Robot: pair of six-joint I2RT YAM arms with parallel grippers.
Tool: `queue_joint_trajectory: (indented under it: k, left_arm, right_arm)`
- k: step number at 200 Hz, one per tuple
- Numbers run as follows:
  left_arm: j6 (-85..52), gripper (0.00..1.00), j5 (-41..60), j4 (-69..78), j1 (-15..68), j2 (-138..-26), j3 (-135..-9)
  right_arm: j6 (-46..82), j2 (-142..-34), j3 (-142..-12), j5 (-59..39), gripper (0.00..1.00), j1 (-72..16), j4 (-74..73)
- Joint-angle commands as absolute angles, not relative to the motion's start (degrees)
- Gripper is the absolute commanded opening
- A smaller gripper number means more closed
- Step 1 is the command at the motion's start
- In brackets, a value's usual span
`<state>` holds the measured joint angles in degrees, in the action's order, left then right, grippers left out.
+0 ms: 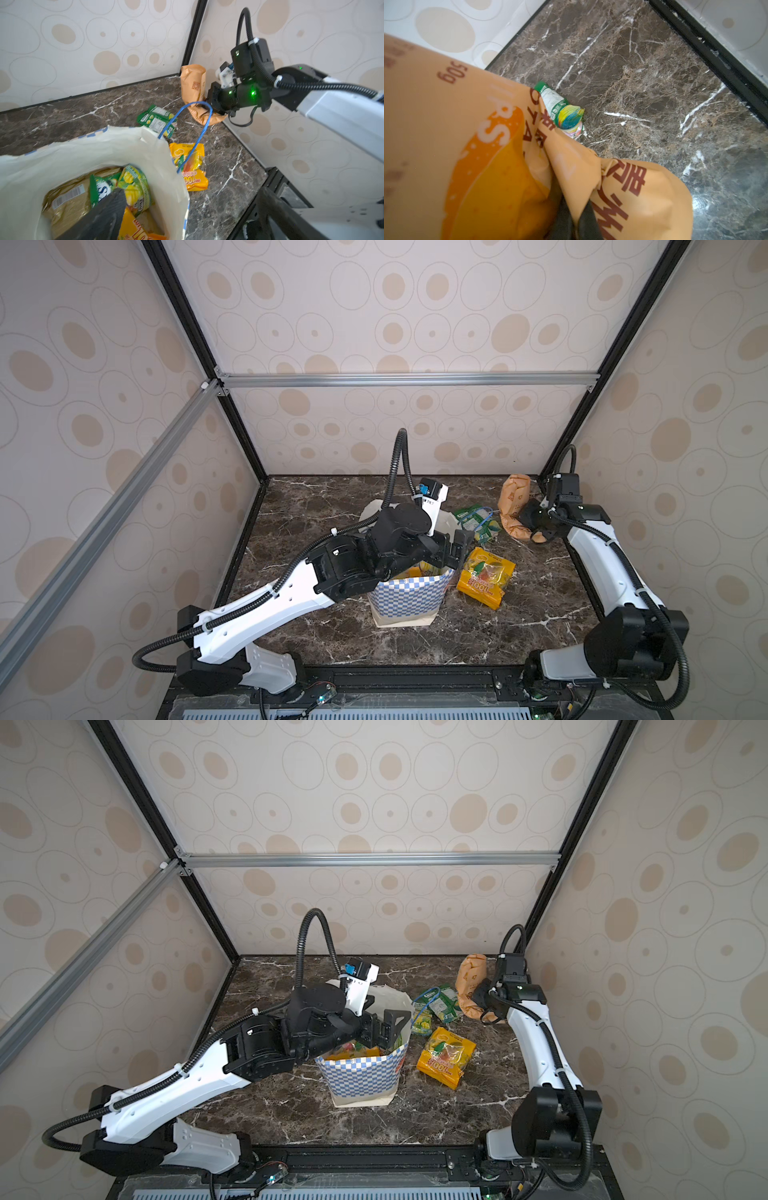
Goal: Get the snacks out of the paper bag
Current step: 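Lower the orange chip bag onto the table beside the green bags and release, then raise the right gripper away while the left gripper lowers into the bag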
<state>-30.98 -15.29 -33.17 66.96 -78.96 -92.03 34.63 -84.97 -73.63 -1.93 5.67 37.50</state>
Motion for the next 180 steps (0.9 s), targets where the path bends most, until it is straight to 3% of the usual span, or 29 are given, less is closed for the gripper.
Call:
queue_joint_trajectory:
  k: [1, 55, 99, 132, 160, 180]
  left_arm:
    - [-30.51, 0.98, -20.9, -37.03, 67.54, -77.45, -91.52]
    - [-30.31, 0.98, -23.94, -33.26, 67.5, -74.56, -84.92]
    - [-31.42, 0.98, -24.66, -31.92, 67.53, -73.04, -83.13]
    - [-31.11, 0.98, -24.64, -31.07, 67.5, -73.26, -83.3]
    - [-32.46, 0.98, -26.95, -32.99, 67.24, -74.73, -85.64]
    - [-34.09, 0.98, -27.85, -34.71, 66.04, -75.91, -87.64]
  right_arm:
    - [34.83, -89.59, -73.12, -3.93, 0.0, 6.98, 32.55]
    - [30.66, -101.53, -73.48, -7.88, 0.02, 7.33, 32.72]
    - [29.45, -101.3, -74.13, -9.72, 0.34, 7.34, 34.27]
    - [28.04, -95.76, -76.44, -7.62, 0.42, 7.93, 36.78]
    - [30.09, -87.82, -79.28, -9.21, 0.61, 8.0, 39.14]
    - [32.19, -81.48, -81.72, -13.5, 0.69, 7.91, 41.03]
